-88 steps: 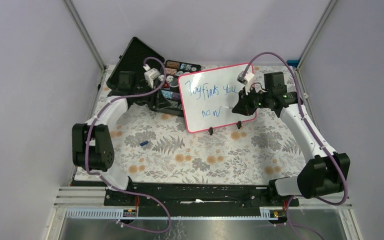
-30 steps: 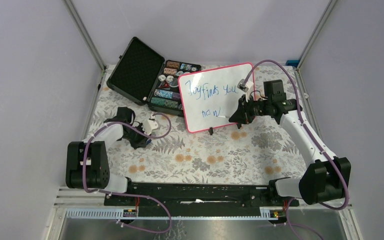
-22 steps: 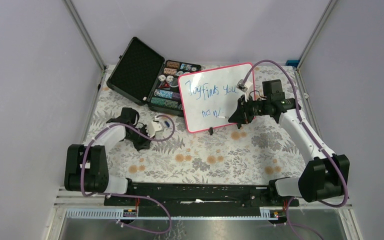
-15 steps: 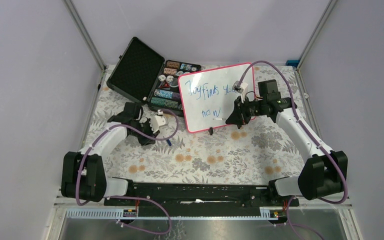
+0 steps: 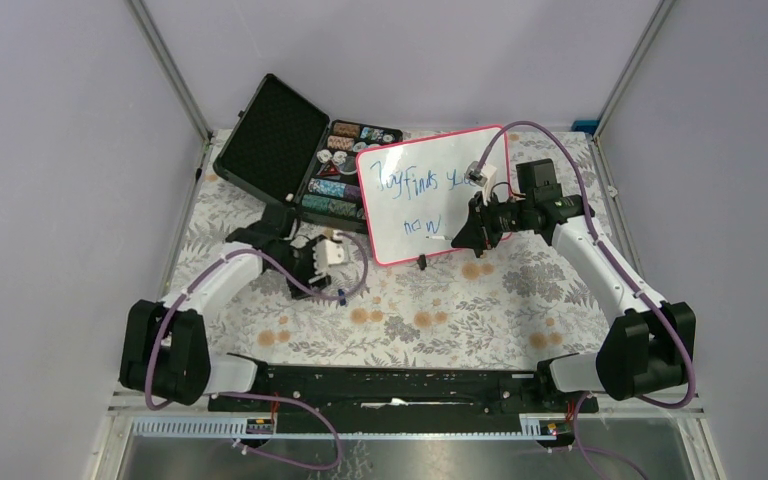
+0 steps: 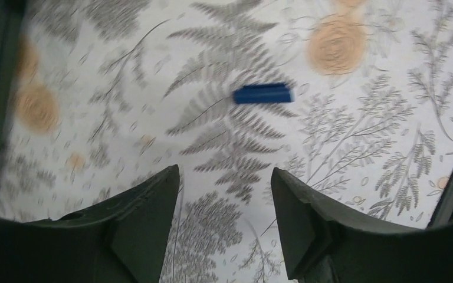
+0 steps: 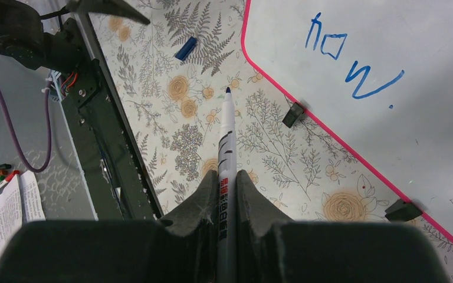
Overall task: Write a sentence on the whiteboard
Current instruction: Pick up the pen cap from the center of the board.
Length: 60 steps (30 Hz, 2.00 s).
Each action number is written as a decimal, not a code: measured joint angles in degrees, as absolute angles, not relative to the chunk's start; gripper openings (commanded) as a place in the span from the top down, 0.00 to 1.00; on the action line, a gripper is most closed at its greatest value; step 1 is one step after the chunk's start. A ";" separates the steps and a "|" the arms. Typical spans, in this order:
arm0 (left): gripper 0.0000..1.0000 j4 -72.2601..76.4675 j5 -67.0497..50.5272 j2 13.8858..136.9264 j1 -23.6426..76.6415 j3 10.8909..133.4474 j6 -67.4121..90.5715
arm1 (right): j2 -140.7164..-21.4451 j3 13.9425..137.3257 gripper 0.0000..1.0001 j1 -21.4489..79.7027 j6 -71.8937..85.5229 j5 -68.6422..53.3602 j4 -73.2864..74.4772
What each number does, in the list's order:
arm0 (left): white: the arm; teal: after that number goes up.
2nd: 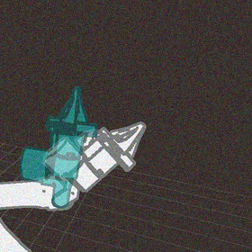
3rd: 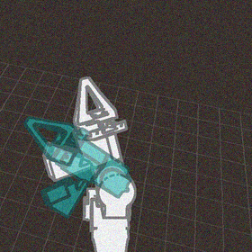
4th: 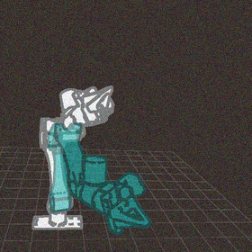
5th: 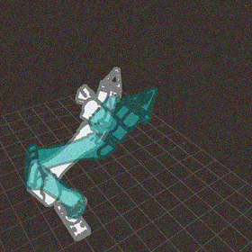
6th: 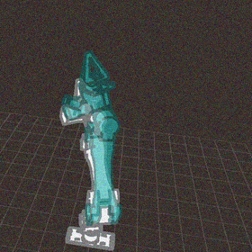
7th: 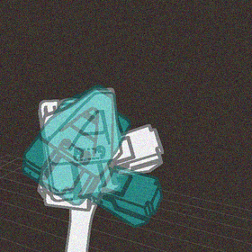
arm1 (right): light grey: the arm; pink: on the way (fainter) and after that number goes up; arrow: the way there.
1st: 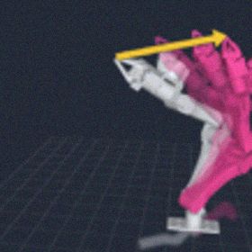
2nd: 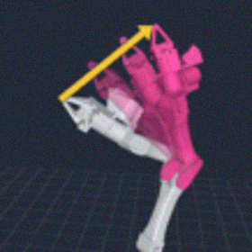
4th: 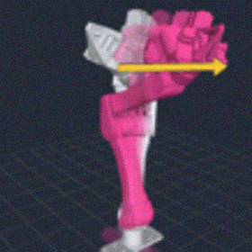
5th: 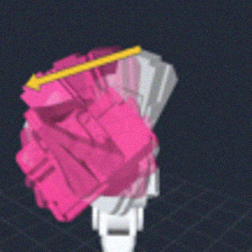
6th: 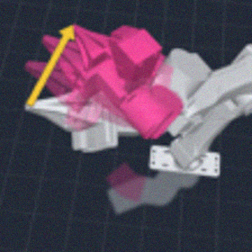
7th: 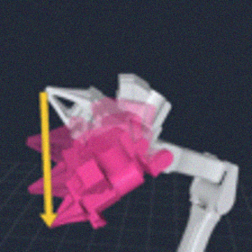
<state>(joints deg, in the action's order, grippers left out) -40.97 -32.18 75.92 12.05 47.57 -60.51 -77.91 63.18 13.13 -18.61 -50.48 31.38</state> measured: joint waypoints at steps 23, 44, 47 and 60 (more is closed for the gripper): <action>0.39 -42.09 -24.71 82.41 27.94 45.95 -38.02 | -74.83 62.94 1.00 11.77 -18.65 -48.97 30.96; 0.48 -28.84 -23.20 90.48 33.76 48.93 -29.80 | -73.30 61.91 1.00 9.34 -19.16 -48.95 30.96; 0.50 -26.11 -22.37 88.66 33.89 46.46 -30.41 | -73.21 61.80 1.00 9.26 -19.27 -48.95 30.94; 0.84 -19.55 -16.40 85.36 38.44 41.91 -29.04 | -73.21 61.73 1.00 9.23 -19.27 -48.95 30.96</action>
